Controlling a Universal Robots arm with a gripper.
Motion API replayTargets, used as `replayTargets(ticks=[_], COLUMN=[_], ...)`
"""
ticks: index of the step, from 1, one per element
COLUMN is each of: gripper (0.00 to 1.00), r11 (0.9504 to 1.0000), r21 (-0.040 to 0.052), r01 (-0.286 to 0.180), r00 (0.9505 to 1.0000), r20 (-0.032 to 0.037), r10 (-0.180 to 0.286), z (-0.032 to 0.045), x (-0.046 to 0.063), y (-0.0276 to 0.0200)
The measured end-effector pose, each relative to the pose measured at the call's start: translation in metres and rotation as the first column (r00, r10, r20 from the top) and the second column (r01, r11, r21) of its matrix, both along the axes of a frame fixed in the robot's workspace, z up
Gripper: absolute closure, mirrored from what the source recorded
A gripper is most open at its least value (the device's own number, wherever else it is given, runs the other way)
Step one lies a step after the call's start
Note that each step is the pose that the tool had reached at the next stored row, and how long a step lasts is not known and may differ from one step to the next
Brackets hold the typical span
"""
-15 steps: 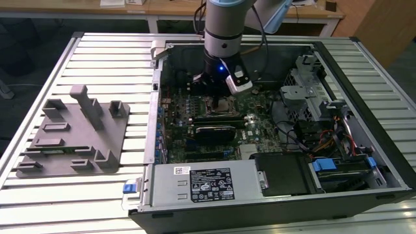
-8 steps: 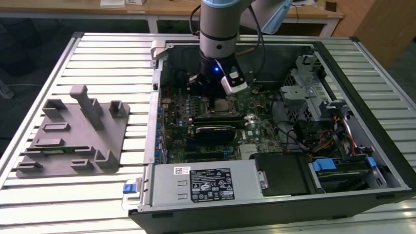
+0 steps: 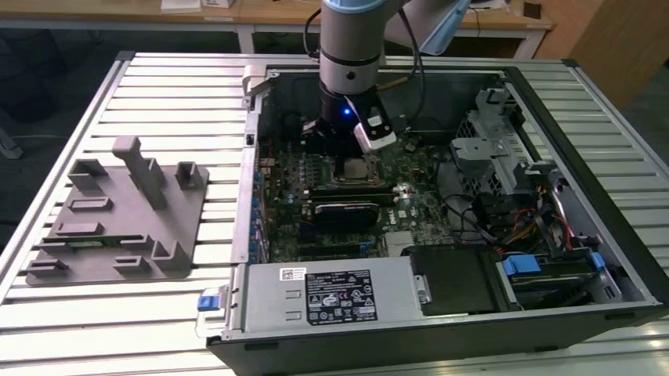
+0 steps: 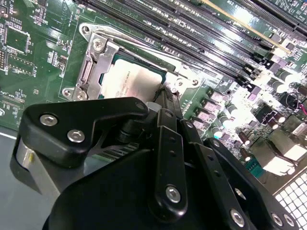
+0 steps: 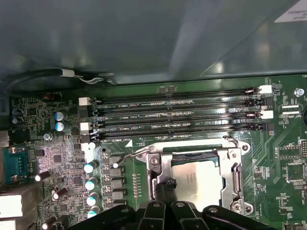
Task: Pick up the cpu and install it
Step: 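Close the cpu cover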
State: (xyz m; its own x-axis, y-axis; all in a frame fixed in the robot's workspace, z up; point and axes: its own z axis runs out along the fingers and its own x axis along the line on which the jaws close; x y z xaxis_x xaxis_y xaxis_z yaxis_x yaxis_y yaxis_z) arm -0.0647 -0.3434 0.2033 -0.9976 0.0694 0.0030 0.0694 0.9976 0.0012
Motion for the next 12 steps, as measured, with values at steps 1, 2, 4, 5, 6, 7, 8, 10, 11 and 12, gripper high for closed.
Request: replayTargets(ticks=[1,2,4,5,6,7,8,10,11,12], gripper=[0.89,0.89,0.89,0.89,0.89,0.89,0.89,0.89,0.89,0.89], r11=[1.0000,1.0000,1.0000,1.0000,1.0000,1.0000,1.0000,1.0000,1.0000,1.0000], r21=[0.0001,0.0000,-0.0002,0.0000,0.0000,0.0000,0.0000,-0.0001,-0.0001,-0.0001], r01=[0.000,0.000,0.000,0.000,0.000,0.000,0.000,0.000,0.000,0.000], r00=[1.0000,1.0000,1.0000,1.0000,1.0000,1.0000,1.0000,1.0000,1.0000,1.0000], r20=[0.0000,0.0000,-0.0001,0.0000,0.0000,0.0000,0.0000,-0.0001,-0.0001,0.0000], r10=[0.000,0.000,0.000,0.000,0.000,0.000,0.000,0.000,0.000,0.000], z=[-0.0004,-0.0007,-0.0010,-0.0013,-0.0015,-0.0017,-0.0019,-0.0021,-0.0023,-0.0024], x=[0.0000,0.0000,-0.0001,0.0000,0.0000,0.0000,-0.0001,0.0000,0.0000,0.0001], y=[0.0000,0.0000,0.0000,0.0000,0.0000,0.0000,0.0000,0.0000,0.0000,0.0000])
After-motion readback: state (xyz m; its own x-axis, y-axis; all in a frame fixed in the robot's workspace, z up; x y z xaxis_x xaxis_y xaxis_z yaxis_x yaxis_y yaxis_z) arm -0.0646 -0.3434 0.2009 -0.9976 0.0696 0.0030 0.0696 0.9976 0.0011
